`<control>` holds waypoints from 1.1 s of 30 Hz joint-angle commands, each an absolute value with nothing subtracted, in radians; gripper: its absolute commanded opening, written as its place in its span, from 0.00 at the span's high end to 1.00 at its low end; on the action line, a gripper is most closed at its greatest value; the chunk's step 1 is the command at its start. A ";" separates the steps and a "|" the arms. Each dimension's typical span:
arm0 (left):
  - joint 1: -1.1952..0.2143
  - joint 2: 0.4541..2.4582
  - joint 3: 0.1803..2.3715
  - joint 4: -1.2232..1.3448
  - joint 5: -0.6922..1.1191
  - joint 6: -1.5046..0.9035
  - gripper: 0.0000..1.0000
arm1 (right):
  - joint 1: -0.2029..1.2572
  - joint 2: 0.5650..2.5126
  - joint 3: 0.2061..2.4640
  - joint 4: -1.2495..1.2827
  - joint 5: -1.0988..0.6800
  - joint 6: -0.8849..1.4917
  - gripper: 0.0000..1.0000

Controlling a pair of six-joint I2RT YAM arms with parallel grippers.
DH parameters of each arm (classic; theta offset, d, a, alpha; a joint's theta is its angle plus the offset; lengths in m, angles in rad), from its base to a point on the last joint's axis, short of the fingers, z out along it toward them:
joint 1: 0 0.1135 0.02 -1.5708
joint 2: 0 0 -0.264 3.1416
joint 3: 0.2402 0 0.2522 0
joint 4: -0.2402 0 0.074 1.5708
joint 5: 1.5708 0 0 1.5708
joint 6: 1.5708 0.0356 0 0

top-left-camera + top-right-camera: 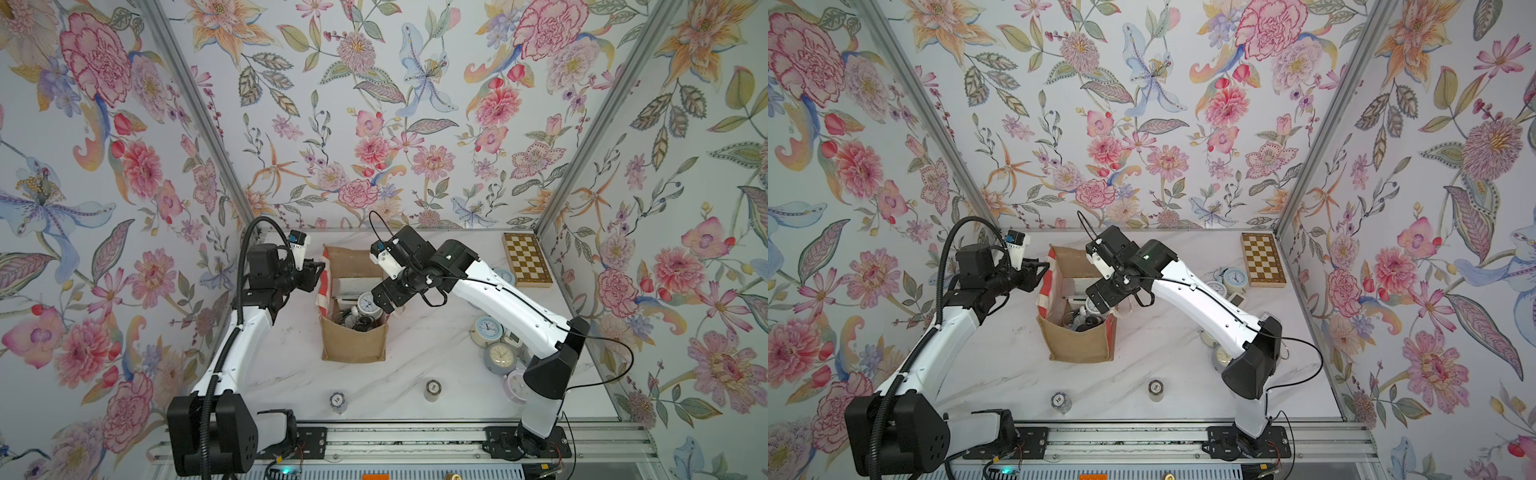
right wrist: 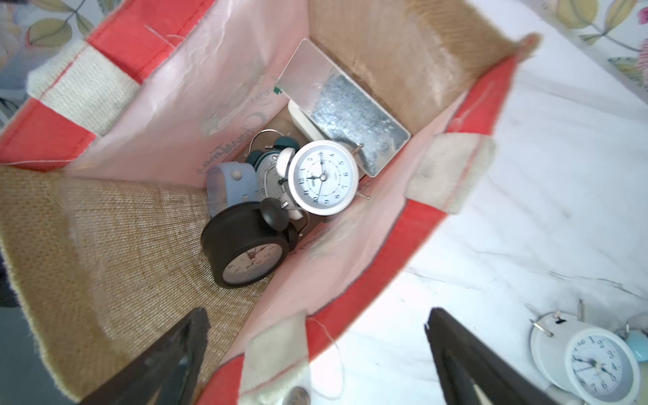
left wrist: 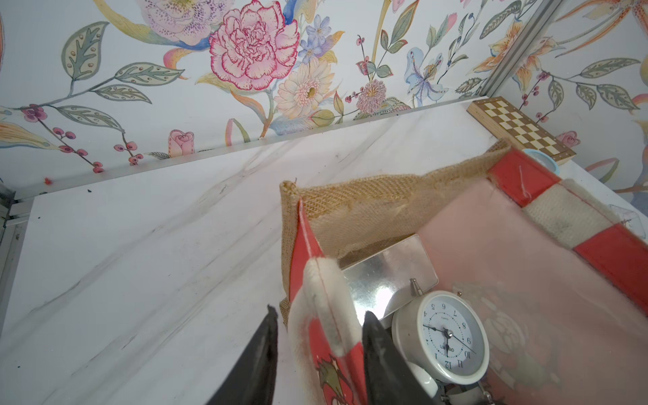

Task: Put the alarm clock into the canvas bag
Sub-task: Place the alarm at the canvas bag, then pick up the alarm from the center of the board.

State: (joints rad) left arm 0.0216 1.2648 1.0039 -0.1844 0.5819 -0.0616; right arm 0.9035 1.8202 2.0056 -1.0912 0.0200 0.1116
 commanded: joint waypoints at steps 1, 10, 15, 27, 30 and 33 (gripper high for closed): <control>0.027 1.273 0.988 -0.170 0.610 -0.037 0.63 | 0.861 1.718 1.925 -1.020 0.074 0.161 0.01; 0.027 1.243 0.913 -0.072 0.712 -0.070 0.45 | 0.729 1.529 1.689 -0.893 0.074 0.220 0.01; 0.028 1.257 0.917 -0.087 0.719 -0.068 0.49 | 0.696 1.481 1.634 -0.871 0.087 0.232 0.01; 0.055 1.187 0.856 0.109 0.865 -0.199 0.32 | 0.669 1.433 1.580 -0.835 0.099 0.255 0.01; 0.057 1.162 0.836 0.135 0.862 -0.209 0.24 | 0.668 1.432 1.583 -0.835 0.095 0.256 0.01; 0.057 1.170 0.848 0.068 0.775 -0.173 0.23 | 0.669 1.434 1.588 -0.835 0.091 0.259 0.01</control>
